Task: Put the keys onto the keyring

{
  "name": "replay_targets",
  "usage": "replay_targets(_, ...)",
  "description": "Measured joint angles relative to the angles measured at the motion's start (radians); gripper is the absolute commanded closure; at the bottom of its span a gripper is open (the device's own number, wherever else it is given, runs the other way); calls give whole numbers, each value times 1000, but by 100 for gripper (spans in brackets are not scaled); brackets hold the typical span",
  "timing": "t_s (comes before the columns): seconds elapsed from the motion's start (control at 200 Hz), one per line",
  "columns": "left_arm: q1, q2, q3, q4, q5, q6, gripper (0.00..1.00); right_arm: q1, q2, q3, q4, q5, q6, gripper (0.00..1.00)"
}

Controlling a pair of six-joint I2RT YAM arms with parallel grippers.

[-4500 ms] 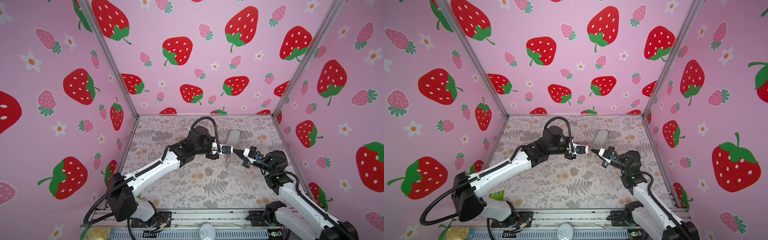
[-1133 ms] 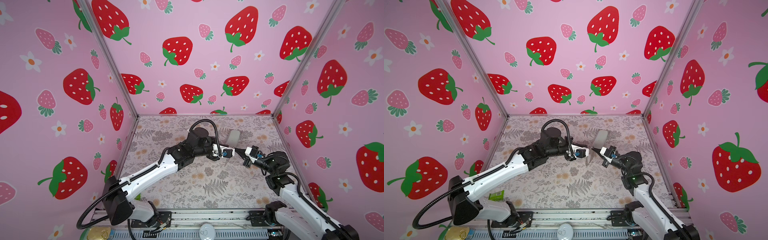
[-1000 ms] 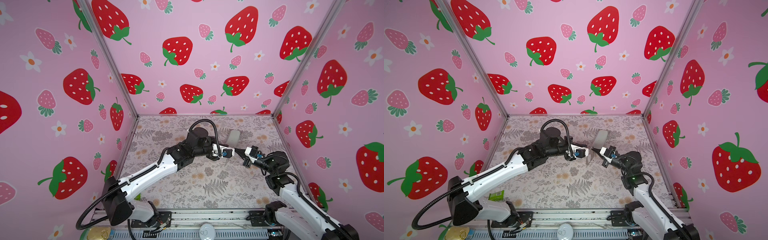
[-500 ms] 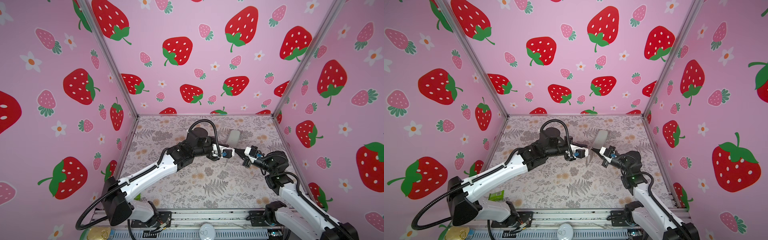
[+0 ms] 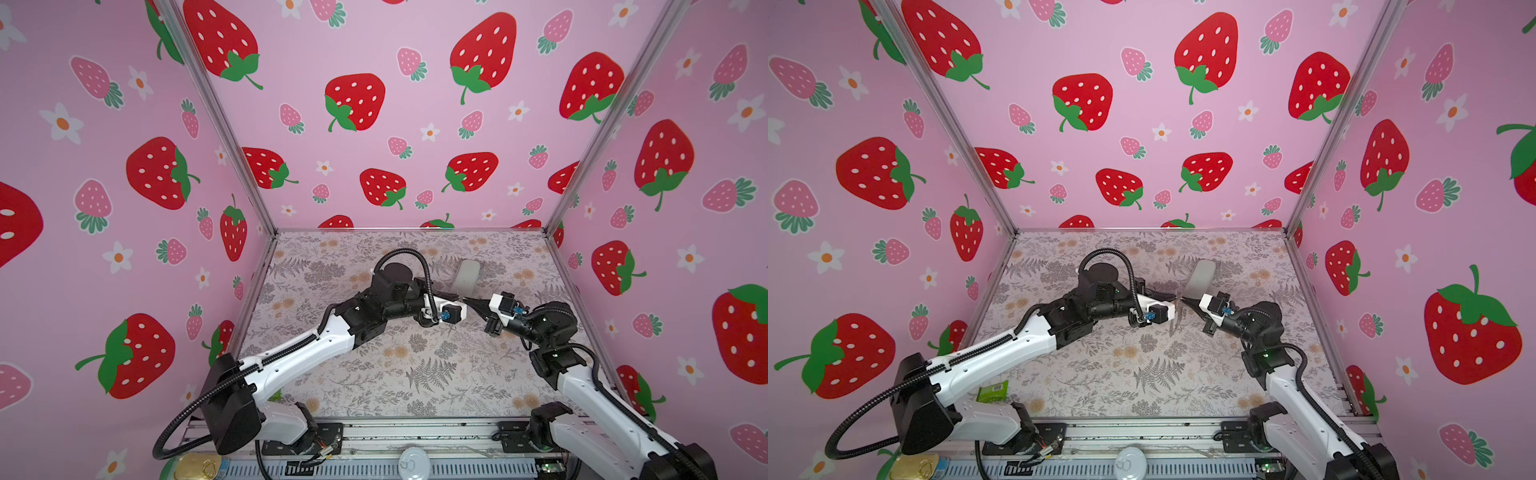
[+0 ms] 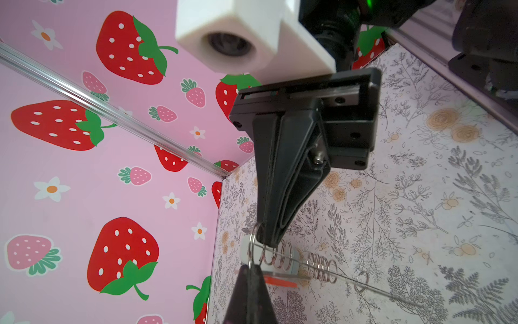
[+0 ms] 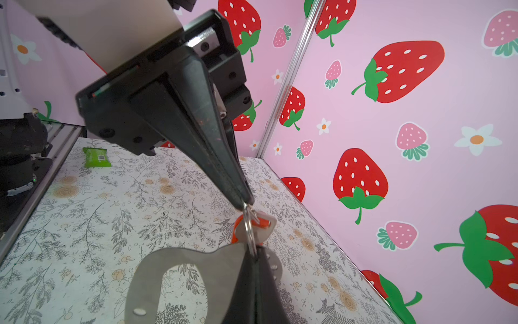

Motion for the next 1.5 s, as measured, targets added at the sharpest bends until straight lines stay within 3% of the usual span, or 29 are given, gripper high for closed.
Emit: replay_targets(1.5, 8, -44, -47, 66, 17, 1, 100, 0, 26, 7, 42, -16, 47, 99)
